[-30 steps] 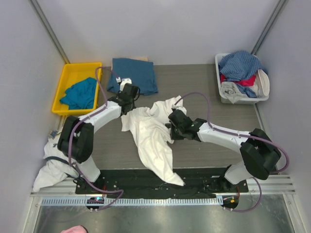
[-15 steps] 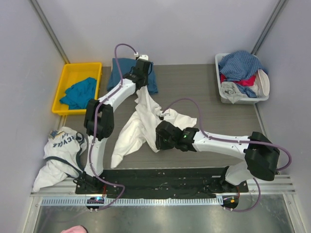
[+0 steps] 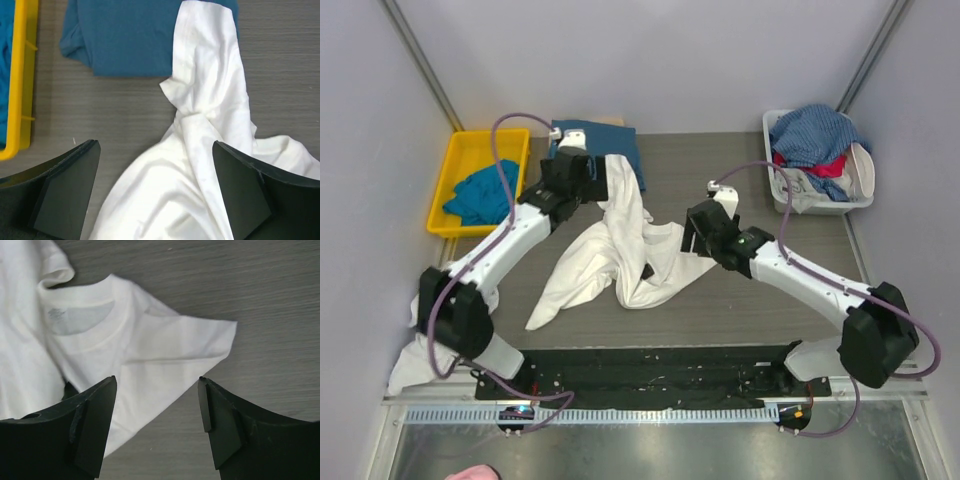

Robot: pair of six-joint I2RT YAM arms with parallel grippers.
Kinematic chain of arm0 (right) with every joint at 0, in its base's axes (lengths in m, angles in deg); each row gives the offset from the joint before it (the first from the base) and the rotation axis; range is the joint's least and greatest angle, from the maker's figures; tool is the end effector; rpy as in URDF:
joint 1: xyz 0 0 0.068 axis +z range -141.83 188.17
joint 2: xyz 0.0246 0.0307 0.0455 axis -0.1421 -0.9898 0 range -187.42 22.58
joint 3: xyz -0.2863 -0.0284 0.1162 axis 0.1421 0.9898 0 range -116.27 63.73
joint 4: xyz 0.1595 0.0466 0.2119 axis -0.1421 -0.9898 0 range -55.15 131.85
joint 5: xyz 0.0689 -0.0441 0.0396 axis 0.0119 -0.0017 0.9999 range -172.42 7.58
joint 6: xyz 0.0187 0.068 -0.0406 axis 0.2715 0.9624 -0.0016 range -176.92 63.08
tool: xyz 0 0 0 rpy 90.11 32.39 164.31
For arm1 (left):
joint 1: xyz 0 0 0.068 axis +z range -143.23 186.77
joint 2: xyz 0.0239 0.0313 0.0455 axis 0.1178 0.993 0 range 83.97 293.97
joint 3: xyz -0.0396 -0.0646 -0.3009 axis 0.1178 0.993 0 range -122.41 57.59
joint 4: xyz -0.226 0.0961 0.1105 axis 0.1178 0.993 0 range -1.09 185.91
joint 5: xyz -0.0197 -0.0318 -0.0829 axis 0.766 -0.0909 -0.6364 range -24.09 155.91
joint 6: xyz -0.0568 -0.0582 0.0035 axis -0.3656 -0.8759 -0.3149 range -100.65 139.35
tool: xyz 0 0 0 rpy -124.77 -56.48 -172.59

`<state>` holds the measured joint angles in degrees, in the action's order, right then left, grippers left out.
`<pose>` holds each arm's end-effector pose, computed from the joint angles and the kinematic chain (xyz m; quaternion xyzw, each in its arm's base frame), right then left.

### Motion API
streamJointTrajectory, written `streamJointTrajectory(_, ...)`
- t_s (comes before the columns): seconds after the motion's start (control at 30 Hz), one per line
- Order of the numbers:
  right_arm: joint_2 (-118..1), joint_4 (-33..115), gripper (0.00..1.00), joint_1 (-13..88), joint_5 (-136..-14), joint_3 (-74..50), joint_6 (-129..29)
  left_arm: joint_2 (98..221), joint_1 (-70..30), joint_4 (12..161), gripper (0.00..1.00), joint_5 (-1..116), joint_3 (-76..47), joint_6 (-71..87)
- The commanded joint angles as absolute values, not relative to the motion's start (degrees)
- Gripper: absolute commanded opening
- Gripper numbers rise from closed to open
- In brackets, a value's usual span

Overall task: Fold and stack the t-shirts
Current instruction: Flatten the tshirt out

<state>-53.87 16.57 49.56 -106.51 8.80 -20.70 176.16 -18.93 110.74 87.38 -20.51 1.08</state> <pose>0.2453 0.1778 0.2697 0.0358 0.9118 0.0745 0.4022 0.3763 -0.1524 0.3305 -0.0278 0.8787 -0.0133 0.4764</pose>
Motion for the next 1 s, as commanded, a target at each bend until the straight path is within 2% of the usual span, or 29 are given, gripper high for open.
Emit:
streamJointTrajectory(0.0, -60.64, 20.04, 0.73, 42.46, -107.56, 3.72, -28.00, 164.43, -19.68, 107.81, 1.00, 84.80, -7.91, -6.83)
streamJointTrajectory(0.2, -73.28, 22.42, 0.72, 38.41, -103.43, -5.25, -31.43, 156.49, -24.87, 108.07, 1.00, 86.65, 5.97, -13.96)
streamJointTrajectory(0.33, -77.61, 22.77, 0.69, 37.97, -101.58, -8.33, -32.05, 150.97, -26.80, 109.39, 1.00, 87.79, 10.56, -16.68)
streamJointTrajectory(0.63, -79.11, 23.13, 0.57, 37.79, -100.53, -5.97, -31.35, 145.32, -27.07, 112.03, 1.00, 90.51, 13.21, -17.39)
streamJointTrajectory(0.97, -77.44, 23.13, 0.57, 37.88, -100.17, -2.10, -31.52, 145.50, -27.16, 112.99, 1.00, 90.51, 13.03, -17.57)
